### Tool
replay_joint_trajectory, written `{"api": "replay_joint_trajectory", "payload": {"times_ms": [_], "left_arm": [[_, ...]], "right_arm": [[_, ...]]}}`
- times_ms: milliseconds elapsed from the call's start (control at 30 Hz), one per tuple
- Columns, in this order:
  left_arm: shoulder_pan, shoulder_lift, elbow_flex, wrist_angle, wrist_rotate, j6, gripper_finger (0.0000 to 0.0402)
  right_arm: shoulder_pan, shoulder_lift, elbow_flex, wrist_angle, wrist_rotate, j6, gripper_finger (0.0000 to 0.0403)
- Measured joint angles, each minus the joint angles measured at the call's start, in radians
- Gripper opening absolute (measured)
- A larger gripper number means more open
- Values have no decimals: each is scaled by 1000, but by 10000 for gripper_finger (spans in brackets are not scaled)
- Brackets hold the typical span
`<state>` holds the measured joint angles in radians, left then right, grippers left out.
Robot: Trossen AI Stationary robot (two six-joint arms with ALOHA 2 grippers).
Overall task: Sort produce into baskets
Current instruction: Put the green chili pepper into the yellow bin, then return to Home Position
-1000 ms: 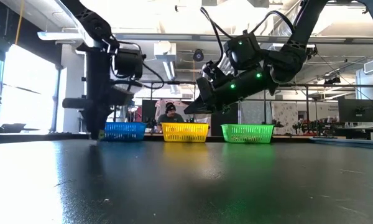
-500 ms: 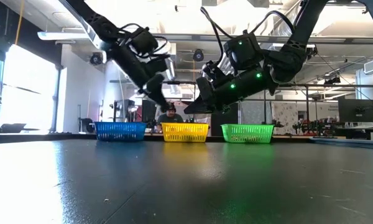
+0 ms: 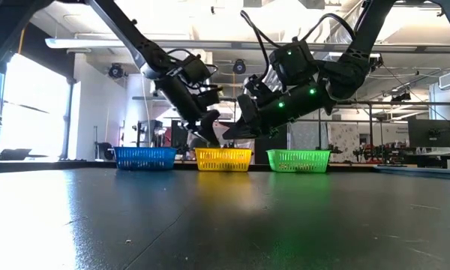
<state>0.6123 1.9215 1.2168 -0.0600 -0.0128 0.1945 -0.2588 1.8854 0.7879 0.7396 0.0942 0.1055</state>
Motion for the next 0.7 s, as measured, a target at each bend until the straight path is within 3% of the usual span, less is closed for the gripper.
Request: {"api": "replay_joint_trajectory", "payload": {"times_ms": [533, 700], "left_arm": [[9, -3, 5, 37, -14, 22, 136], [8, -4, -2, 63, -11, 43, 129]], "right_arm": [[-16, 0, 0, -3, 0, -7, 0], [-23, 0, 0, -3, 1, -39, 0]]}}
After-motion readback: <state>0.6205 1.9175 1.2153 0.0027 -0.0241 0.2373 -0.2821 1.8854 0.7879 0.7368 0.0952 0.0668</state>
